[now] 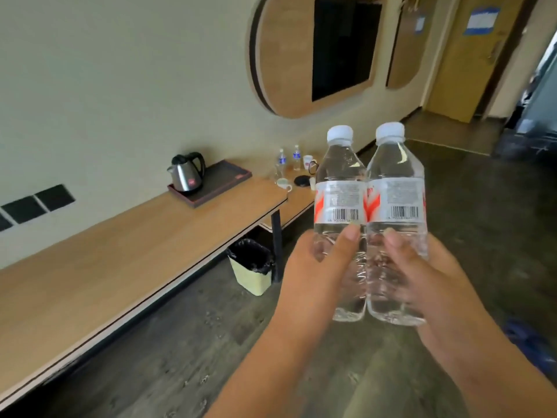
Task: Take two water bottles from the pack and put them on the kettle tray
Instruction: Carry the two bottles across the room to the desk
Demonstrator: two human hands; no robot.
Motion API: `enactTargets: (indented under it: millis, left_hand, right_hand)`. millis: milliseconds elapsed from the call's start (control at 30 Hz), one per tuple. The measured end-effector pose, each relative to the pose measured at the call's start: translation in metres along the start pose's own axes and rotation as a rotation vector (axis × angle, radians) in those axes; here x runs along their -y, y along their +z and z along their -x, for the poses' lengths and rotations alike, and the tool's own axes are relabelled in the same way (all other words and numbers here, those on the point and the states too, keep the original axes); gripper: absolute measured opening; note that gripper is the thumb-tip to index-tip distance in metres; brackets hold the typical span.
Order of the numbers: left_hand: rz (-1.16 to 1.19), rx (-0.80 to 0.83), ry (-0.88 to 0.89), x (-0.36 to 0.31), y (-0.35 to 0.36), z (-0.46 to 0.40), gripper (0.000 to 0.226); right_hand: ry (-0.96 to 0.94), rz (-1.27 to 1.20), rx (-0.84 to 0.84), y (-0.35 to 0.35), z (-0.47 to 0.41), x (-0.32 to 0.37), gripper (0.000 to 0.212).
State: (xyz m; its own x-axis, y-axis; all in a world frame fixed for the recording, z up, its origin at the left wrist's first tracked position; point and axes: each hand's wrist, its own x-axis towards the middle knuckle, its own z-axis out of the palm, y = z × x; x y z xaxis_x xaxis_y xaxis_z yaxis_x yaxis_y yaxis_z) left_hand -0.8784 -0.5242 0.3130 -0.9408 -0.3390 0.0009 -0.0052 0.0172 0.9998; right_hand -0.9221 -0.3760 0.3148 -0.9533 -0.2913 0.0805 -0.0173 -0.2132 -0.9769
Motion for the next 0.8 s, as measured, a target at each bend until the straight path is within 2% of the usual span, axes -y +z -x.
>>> enactTargets:
  millis: [67, 167, 267, 367, 467, 567, 700, 800]
  left_hand:
    - [0.038, -0.040, -0.006, 0.003, -0.004, -0.027, 0.050]
    - [0.097, -0.105, -0.021, 0.007, -0.011, -0.071, 0.042]
    - [0.153, -0.138, 0.008, 0.012, -0.020, -0.129, 0.026]
    - [0.165, -0.170, 0.062, 0.015, -0.033, -0.196, 0.032]
    - [0.207, -0.111, 0.116, 0.014, -0.043, -0.270, 0.030]
    - [0.240, -0.075, 0.114, 0.011, -0.048, -0.334, 0.035]
    - [0.264, -0.112, 0.100, 0.013, -0.060, -0.399, 0.013]
    - [0.217, -0.210, 0.039, 0.026, -0.074, -0.447, 0.005]
  right_hand:
    - [0.035, -0.018, 0.071, 0.003, -0.036, -0.005, 0.040]
    - [0.079, 0.008, 0.170, 0.012, -0.098, -0.014, 0.040]
    - [0.093, 0.046, 0.215, 0.027, -0.166, -0.024, 0.038]
    - [0.082, 0.086, 0.233, 0.044, -0.233, -0.031, 0.039]
    - [0.059, 0.120, 0.240, 0.058, -0.304, -0.027, 0.037]
    - [0.060, 0.132, 0.222, 0.068, -0.369, -0.023, 0.044]
    - [0.095, 0.098, 0.231, 0.081, -0.438, -0.039, 0.047]
    - [0.145, 0.080, 0.283, 0.095, -0.493, -0.064, 0.051]
